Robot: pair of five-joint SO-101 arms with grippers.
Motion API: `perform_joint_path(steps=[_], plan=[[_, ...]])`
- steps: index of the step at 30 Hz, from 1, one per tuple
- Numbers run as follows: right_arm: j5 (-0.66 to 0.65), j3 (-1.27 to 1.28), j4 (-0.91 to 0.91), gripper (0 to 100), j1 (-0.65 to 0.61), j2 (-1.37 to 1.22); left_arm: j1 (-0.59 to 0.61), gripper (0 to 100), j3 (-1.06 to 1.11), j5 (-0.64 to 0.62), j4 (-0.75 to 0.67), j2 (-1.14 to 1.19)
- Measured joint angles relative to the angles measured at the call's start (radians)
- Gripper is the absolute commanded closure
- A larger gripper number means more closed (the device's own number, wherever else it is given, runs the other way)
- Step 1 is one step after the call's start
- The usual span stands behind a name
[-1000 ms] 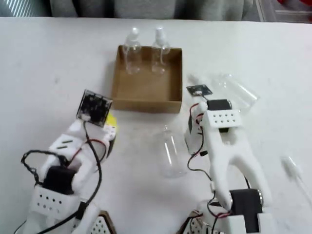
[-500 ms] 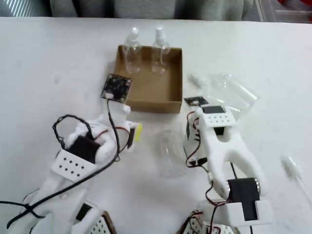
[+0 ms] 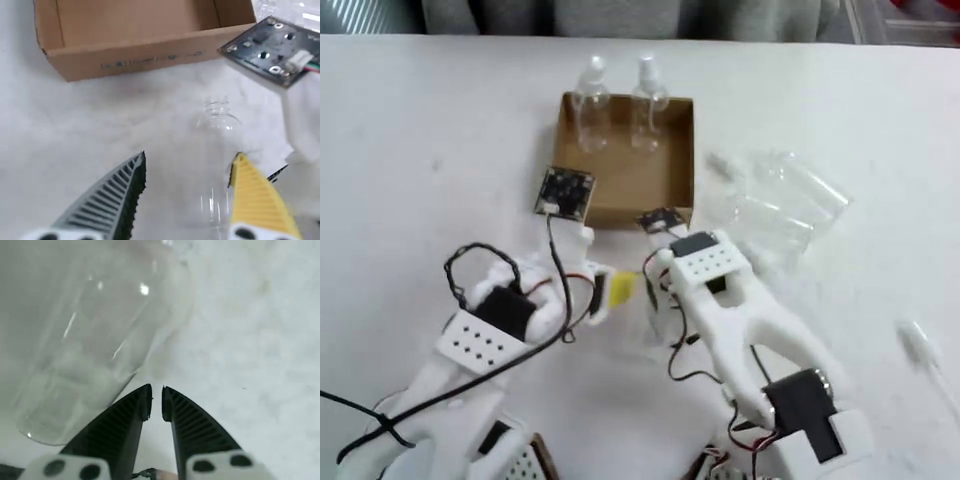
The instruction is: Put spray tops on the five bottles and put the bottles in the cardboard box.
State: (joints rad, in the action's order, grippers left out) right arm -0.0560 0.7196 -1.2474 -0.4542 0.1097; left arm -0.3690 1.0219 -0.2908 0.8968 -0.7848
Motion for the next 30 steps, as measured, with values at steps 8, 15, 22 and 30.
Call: perform_joint_path(steps=[8, 15, 22, 30], plan=[[-0.012, 0.051, 0.002, 98.2, 0.061, 0.173, 0.000, 71, 0.000, 0.000, -0.014, 0.000], [-0.101, 0.118, 0.002, 98.2, 0.402, 0.382, -0.032, 71, 0.000, 0.083, -0.072, 0.005], [-0.173, 0.189, 0.041, 98.2, 0.660, 0.417, -0.133, 71, -0.021, 0.098, -0.075, 0.048], [-0.178, 0.242, 0.109, 98.2, 0.733, 0.417, -0.137, 71, -0.267, 0.152, -0.021, 0.393]])
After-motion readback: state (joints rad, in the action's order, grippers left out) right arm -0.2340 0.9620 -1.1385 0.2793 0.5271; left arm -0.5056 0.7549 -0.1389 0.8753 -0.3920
